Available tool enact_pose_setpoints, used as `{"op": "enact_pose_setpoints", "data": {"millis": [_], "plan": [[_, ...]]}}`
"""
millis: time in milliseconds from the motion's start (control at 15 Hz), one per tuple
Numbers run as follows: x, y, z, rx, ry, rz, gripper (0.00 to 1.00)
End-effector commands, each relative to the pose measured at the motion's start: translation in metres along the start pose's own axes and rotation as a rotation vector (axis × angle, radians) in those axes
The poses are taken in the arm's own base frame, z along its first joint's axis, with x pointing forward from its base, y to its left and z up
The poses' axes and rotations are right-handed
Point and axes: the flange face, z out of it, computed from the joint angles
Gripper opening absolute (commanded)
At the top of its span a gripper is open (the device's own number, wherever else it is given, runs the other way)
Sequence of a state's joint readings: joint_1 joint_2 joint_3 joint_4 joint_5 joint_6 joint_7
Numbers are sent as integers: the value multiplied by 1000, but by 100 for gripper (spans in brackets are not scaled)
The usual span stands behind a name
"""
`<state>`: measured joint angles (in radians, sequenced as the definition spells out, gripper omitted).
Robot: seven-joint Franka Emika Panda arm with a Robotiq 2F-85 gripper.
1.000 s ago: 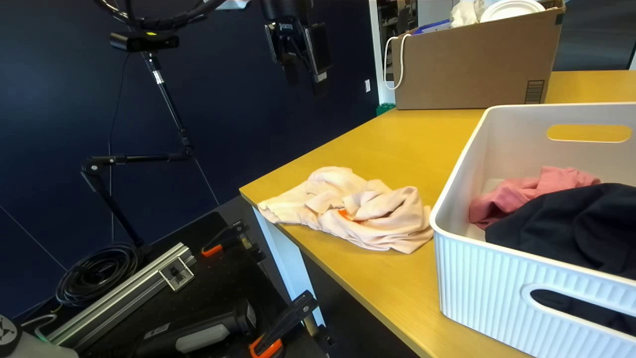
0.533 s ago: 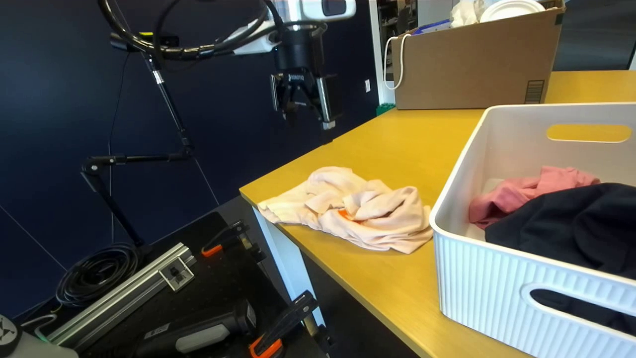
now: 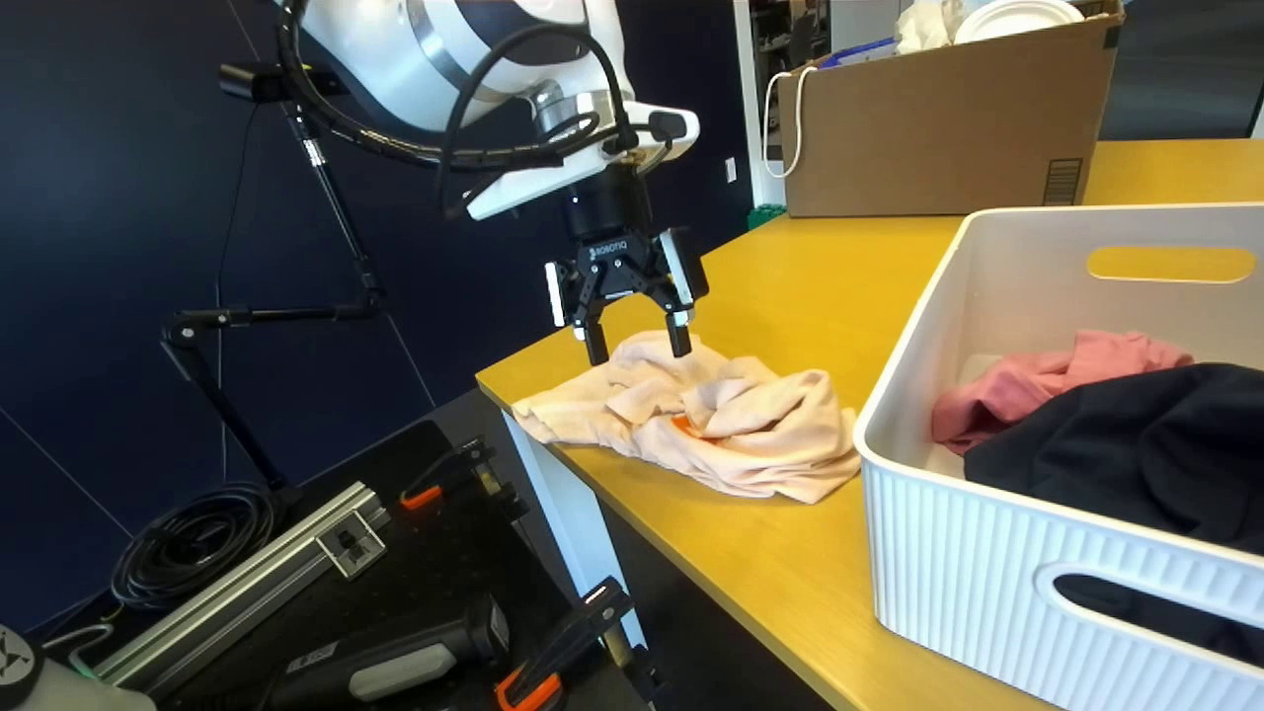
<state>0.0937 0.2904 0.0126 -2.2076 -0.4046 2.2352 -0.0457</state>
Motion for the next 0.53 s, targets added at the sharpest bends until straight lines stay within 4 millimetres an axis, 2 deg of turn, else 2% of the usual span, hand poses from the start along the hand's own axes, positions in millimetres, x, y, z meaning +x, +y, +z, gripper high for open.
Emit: {"op": "enact_pose_setpoints", "data": {"millis": [0,133,200,467], "plan": [[28,-24,9,-114,-39,-165,100],[33,-25,21,-70,-40,-161,100],[25,-32,16,-77,-25,-136,100],[27,-33,21,-73,-32,-138,100]]}}
